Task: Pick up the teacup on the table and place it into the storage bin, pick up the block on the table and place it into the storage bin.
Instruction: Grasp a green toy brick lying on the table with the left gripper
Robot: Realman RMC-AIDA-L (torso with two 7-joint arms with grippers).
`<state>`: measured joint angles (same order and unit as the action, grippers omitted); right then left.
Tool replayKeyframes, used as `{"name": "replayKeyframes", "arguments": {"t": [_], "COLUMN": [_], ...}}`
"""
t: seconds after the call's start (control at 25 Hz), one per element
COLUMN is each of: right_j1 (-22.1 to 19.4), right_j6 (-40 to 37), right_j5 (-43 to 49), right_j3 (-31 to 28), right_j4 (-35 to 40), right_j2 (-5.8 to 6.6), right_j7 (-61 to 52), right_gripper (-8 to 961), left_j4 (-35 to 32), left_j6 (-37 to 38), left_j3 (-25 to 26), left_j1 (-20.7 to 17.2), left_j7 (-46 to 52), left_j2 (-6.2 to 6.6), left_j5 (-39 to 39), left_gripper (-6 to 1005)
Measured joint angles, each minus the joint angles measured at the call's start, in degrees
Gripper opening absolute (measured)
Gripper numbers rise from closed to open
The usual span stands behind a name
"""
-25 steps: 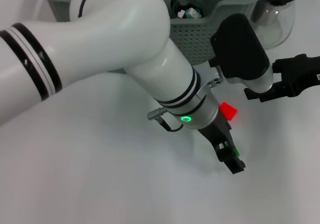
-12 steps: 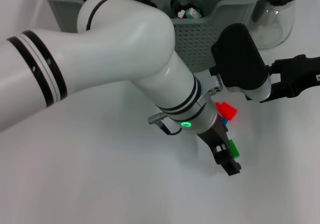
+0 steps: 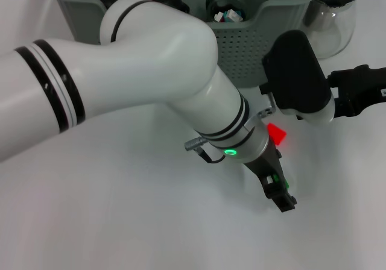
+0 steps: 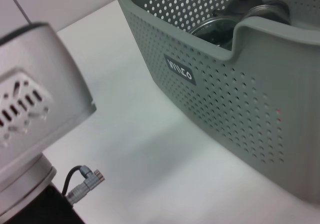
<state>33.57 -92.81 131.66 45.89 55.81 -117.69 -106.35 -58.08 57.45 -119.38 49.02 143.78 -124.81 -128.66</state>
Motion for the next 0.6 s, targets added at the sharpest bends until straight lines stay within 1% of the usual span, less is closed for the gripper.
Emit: {"name": "replayKeyframes", "arguments": {"t": [0.28, 0.6], "right_j1": [0.01, 0.00], "right_j6": [0.11, 0.63], "right_j5": [0.00, 0.00], "right_j3": [-0.16, -0.08], "right_j4": [0.00, 0.00], "right_j2": [-0.04, -0.13], "right_j7": [-0.03, -0.19], "right_gripper": [947, 947], "left_j4": [0.10, 0.31], "left_j6": [-0.90, -2.14], "left_j3": [-1.99, -2.51], "left_j1": [0.25, 0.43], "left_j7": [0.09, 0.25], "left_j2": [0.00, 0.00], "left_j5": [0.05, -0.06], "left_gripper": [902, 892]}}
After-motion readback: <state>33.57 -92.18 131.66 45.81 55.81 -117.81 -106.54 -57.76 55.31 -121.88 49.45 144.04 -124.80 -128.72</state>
